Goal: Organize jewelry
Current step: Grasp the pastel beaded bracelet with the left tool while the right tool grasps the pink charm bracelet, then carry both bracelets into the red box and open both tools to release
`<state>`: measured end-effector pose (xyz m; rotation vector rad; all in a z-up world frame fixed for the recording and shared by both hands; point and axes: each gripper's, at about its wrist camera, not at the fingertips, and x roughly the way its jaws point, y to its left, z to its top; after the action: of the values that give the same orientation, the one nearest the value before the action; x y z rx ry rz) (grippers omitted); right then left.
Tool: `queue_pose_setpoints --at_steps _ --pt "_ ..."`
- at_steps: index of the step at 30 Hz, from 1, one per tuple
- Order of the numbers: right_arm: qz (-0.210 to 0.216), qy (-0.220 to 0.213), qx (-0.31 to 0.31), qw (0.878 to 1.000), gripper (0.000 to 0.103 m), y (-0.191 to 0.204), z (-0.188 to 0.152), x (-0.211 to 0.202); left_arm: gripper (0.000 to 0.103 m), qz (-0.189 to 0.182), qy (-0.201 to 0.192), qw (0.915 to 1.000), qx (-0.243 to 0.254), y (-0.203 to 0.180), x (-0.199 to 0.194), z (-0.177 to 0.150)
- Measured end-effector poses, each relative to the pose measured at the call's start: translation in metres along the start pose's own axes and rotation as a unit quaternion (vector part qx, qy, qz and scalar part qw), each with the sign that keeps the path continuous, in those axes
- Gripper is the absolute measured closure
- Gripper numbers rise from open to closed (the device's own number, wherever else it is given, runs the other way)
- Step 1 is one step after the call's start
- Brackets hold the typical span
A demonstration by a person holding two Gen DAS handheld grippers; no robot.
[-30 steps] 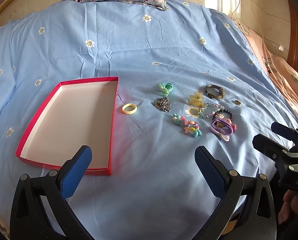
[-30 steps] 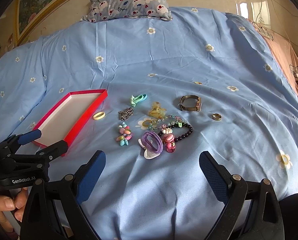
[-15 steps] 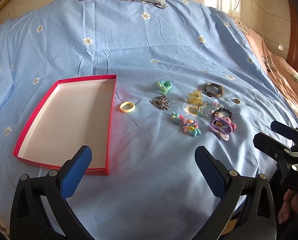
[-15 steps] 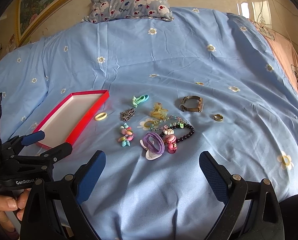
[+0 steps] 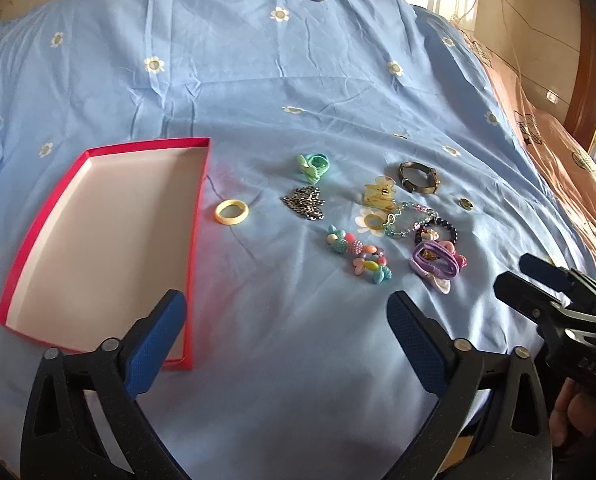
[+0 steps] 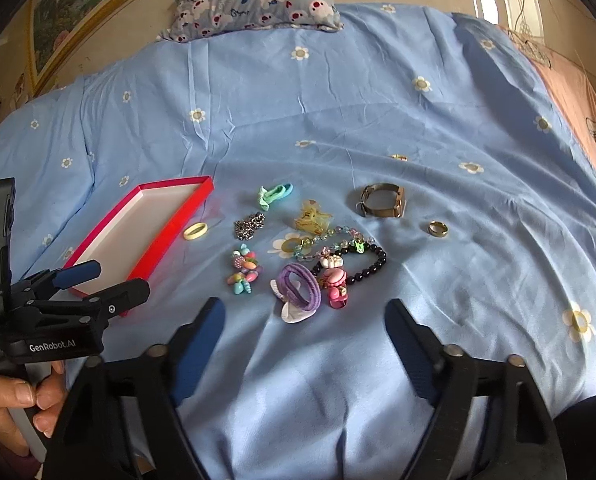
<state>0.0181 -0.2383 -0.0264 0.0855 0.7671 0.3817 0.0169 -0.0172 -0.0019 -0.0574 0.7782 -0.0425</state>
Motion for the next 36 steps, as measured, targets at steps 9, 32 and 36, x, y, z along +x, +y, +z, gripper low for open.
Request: queue_pose_setpoints --at_steps 9,32,36 --pt "0.014 0.035 0.007 0.999 0.059 -0.009 0.006 0.024 0.018 -0.039 0.024 0.9989 0.006 -0.008 0.026 0.022" --pt "0.008 0.099 0.027 0.995 0.083 -0.034 0.014 0.08 0.063 -0.097 0.111 0.9882 0.041 -0.033 0.108 0.04" --pt "0.01 0.097 0.03 0.995 0.086 -0.035 0.015 0.078 0.091 -0.116 0.113 0.9857 0.048 -0.034 0.106 0.04"
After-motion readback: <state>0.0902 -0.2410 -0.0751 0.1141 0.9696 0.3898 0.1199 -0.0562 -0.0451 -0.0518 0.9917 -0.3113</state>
